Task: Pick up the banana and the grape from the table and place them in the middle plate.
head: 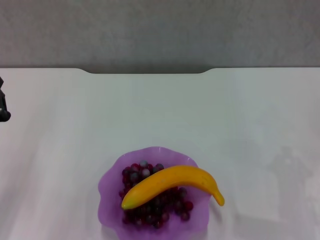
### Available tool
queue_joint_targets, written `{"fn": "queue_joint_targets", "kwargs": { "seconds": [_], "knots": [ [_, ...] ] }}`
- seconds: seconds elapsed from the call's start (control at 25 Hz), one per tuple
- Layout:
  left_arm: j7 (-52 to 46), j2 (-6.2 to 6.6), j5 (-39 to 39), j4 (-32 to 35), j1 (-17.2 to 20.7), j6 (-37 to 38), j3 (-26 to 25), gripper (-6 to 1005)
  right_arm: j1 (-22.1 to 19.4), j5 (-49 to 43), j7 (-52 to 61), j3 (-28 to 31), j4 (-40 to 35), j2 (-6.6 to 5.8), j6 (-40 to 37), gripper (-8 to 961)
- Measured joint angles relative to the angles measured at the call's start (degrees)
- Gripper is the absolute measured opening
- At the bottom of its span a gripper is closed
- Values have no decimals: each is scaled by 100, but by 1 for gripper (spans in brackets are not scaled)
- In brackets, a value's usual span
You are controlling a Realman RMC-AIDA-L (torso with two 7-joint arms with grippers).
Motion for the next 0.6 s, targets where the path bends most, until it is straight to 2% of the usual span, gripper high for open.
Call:
{"fn": "queue_joint_targets", "kwargs": {
  "seconds": [0.24,0.6],
  "knots": [
    [3,-13,0,-5,-20,-230,0,31,128,77,0,-74,146,-8,41,2],
    [4,-16,1,-61,-84,-649,-27,31,398,74,-1,-567,635,-18,20,2]
  ]
}}
